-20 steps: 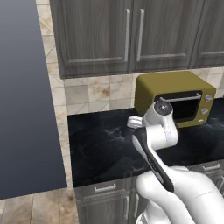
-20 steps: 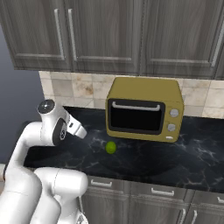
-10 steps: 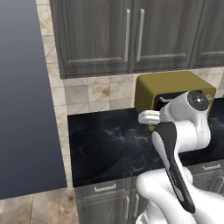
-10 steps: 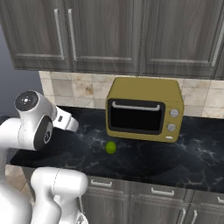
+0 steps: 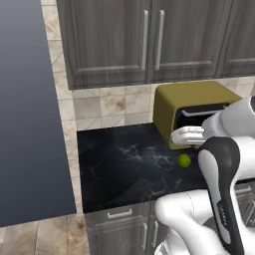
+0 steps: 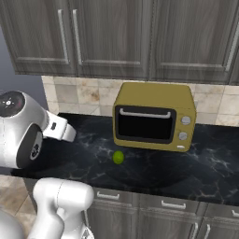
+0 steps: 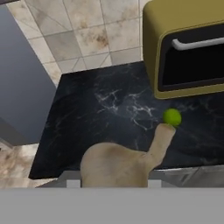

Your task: Place the beer on the top shelf of the fridge to keep it out of children's reach, and place the lime and garlic on lower shelves for easy access.

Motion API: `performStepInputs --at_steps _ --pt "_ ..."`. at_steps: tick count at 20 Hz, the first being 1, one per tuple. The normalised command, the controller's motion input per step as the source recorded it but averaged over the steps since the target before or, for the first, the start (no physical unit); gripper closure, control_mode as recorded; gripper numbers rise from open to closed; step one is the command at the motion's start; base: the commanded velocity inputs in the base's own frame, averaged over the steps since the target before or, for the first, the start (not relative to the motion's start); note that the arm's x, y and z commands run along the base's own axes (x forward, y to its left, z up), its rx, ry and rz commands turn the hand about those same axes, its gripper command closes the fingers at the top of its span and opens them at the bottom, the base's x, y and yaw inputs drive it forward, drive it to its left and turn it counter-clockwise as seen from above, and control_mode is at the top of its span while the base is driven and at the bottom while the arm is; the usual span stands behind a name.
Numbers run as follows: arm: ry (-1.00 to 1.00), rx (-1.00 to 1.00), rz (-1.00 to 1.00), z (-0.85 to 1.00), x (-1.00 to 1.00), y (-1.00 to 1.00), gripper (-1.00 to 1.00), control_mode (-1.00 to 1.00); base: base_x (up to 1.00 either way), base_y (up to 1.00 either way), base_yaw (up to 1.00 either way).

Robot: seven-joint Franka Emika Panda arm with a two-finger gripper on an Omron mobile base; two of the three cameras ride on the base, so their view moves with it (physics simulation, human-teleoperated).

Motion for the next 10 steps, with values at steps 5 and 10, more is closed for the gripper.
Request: performStepInputs --at_steps 5,10 --pt "0.05 0.0 0.0 0.23 -0.43 0.0 1.0 -1.0 0.0 0.0 0.0" --pt "0.04 0.0 0.0 0.19 -0.35 0.0 1.0 1.0 -0.1 0.0 0.0"
